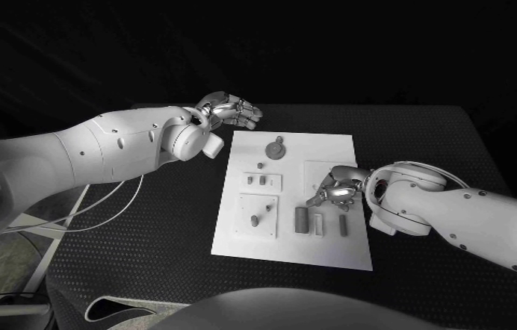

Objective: Assemble the parts on the task board

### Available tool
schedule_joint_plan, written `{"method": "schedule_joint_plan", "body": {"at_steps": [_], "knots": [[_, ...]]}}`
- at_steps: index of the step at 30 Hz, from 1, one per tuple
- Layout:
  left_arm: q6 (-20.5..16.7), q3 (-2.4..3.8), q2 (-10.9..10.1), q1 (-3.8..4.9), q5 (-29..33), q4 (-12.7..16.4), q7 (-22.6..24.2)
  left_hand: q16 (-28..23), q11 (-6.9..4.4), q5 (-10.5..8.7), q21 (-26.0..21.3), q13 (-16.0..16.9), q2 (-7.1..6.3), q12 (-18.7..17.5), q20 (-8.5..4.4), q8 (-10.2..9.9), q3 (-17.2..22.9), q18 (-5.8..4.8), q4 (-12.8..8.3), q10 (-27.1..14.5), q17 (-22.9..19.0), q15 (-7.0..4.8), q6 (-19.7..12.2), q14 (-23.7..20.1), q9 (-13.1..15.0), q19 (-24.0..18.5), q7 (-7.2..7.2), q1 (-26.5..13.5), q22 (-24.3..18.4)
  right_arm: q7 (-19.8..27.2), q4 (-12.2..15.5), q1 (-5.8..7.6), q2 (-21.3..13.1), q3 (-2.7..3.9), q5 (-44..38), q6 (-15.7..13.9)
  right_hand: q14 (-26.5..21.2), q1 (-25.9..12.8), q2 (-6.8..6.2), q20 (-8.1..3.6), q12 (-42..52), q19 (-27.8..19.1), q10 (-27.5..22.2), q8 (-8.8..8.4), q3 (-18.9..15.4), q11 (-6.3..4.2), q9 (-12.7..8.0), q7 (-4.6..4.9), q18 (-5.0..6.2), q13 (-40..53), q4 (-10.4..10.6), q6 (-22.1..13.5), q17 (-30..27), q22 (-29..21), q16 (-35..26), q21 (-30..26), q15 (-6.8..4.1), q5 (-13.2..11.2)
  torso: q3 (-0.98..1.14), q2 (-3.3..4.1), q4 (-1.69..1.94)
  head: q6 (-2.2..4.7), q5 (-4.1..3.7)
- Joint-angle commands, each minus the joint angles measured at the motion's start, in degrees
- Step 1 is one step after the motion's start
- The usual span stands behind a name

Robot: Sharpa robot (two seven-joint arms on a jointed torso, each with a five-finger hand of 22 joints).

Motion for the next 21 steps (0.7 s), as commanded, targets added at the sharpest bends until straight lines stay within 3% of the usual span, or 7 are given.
{"method": "schedule_joint_plan", "body": {"at_steps": [1, 7, 11, 21], "knots": [[0.7, 0.03, 0.2, 0.06, 0.0, 0.1, 0.4, -0.2, 0.17, -0.07, 0.3, -0.1, 0.0, -0.2, -0.11, 0.4, -0.2, -0.41, 0.1, -0.4, 0.1, 0.16, -0.5, -0.1, -0.1, -0.3, 0.01, -0.4, -0.1, -0.1, 0.6, -0.06, 0.4, 0.01, -0.6, -1.0, 0.1, 0.3, -0.45, 0.06, -0.1, 0.5, 0.0, -0.28, -0.3, 0.31, -0.1, 0.43, 0.34, 0.0, 0.0, -0.6, -0.1, 0.8, 0.3, 0.2, 0.33, 0.1, 0.03, 0.01, -0.08, 0.14, 0.02], [0.8, 0.02, 0.2, 0.06, 0.0, 0.0, 0.3, -0.2, 0.18, -0.07, 0.3, -0.1, 0.02, -0.2, -0.1, 0.4, -0.2, -0.41, 0.1, -0.4, 0.1, 0.17, -0.5, -0.1, -0.1, -0.3, 0.01, -0.5, -0.1, -2.6, 1.1, -0.06, 1.4, -0.03, -0.5, -0.2, 0.1, -1.9, -2.73, 0.09, -0.1, 0.8, 0.1, -0.35, 0.5, 0.25, -0.1, 0.37, 0.34, 0.0, 3.9, -0.3, -0.5, 0.6, 0.5, -0.1, 0.32, 0.2, 0.01, 0.02, -0.02, 0.16, -0.12], [0.9, 0.02, 0.2, 0.06, 0.0, 0.1, 0.2, -0.2, 0.18, -0.07, 0.3, -0.1, 0.02, -0.2, -0.09, 0.4, -0.2, -0.41, 0.1, -0.4, 0.1, 0.17, -0.6, -0.1, -0.1, -0.3, 0.02, -0.5, -0.1, -4.5, 0.6, -0.09, 2.3, -0.18, -0.8, 2.3, 0.1, -3.1, -3.68, -0.04, 0.5, 0.9, 0.4, -0.07, 1.1, 0.01, 0.0, 0.13, 0.34, 0.5, 6.3, 0.4, -0.6, 0.7, 0.8, 0.0, 0.11, 0.2, -0.07, 0.04, 0.03, 0.12, -0.23], [1.0, 0.01, 0.1, 0.06, 0.0, 0.2, 0.1, -0.3, 0.19, -0.07, 0.3, -0.1, 0.03, -0.2, -0.09, 0.4, -0.3, -0.42, 0.1, -0.4, 0.2, 0.18, -0.6, -0.1, -0.1, -0.3, 0.02, -0.6, -0.1, -6.5, -0.7, -0.84, 3.8, -0.43, -5.9, 4.5, 1.3, -4.5, -4.79, -0.51, 4.4, 1.5, 2.4, 0.64, 1.9, -0.65, 0.4, -0.56, 0.34, 3.5, 9.6, 2.1, 0.4, 0.9, 1.7, 0.4, -0.52, 0.2, -0.15, 0.05, 0.15, -0.01, -0.29]]}}
